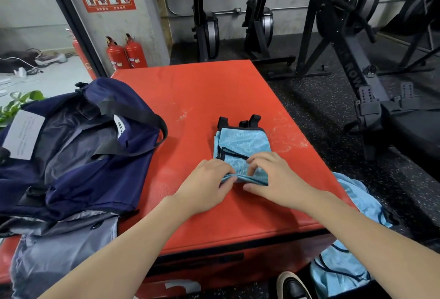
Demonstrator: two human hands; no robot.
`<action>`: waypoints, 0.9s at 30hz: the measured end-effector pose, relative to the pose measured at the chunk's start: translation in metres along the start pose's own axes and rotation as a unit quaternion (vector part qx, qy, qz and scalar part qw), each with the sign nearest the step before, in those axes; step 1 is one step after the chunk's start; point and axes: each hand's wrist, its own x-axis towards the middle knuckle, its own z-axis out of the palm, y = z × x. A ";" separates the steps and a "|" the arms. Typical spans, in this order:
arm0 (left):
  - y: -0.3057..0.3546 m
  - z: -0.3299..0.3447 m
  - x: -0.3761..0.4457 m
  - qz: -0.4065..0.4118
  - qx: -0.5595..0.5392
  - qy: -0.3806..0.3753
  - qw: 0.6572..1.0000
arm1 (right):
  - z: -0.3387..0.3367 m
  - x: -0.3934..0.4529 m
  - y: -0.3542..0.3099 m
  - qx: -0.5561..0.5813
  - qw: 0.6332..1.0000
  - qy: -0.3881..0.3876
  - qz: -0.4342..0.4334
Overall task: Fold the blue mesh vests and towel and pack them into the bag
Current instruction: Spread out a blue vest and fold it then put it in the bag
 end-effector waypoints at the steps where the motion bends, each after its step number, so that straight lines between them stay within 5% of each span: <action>1: 0.001 0.000 0.002 -0.001 0.000 0.015 1.000 | -0.003 -0.001 0.002 -0.041 0.999 -0.005 0.011; 4: 0.005 -0.001 0.003 0.008 0.014 0.049 0.999 | -0.014 -0.002 0.008 -0.092 0.994 -0.004 0.062; 17: 0.025 -0.012 0.019 -0.162 -0.183 0.135 0.960 | -0.042 0.012 0.018 0.236 0.960 0.058 0.140; 22: 0.010 -0.004 0.027 -0.229 -0.100 0.115 0.961 | -0.025 0.029 0.027 0.194 0.958 0.129 0.168; 27: -0.001 0.007 0.023 -0.193 0.110 0.060 0.973 | -0.016 0.037 0.030 0.077 0.966 0.104 0.224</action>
